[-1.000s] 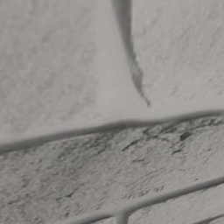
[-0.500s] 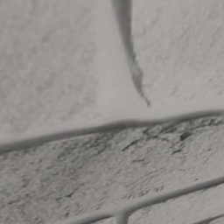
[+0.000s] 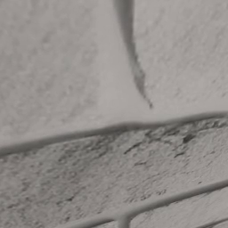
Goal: Take the lemon wedge from the fridge and place it on the plate with fish on the dining counter.
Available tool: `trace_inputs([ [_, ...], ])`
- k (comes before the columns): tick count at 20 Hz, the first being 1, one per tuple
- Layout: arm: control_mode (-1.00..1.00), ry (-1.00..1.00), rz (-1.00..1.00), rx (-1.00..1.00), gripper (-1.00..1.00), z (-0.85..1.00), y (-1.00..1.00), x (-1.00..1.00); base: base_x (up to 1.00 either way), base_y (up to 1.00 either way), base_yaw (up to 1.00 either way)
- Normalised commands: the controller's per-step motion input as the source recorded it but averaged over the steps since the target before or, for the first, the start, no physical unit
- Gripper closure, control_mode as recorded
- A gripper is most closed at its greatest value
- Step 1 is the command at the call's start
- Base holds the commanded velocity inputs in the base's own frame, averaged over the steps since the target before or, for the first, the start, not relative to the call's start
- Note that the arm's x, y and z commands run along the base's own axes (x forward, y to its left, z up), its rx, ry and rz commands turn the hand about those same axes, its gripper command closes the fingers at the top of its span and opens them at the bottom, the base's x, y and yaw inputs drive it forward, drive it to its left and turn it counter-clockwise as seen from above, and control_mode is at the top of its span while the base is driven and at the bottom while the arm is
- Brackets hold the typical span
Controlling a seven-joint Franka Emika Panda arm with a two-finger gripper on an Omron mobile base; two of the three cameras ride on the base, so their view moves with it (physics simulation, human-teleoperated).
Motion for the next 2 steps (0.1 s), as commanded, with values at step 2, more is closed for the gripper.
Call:
trace_inputs([
  [2, -1.00, -0.18, -0.33, 0.07, -1.00, -0.08, -0.72, -0.76, 0.00, 0.00, 0.00],
])
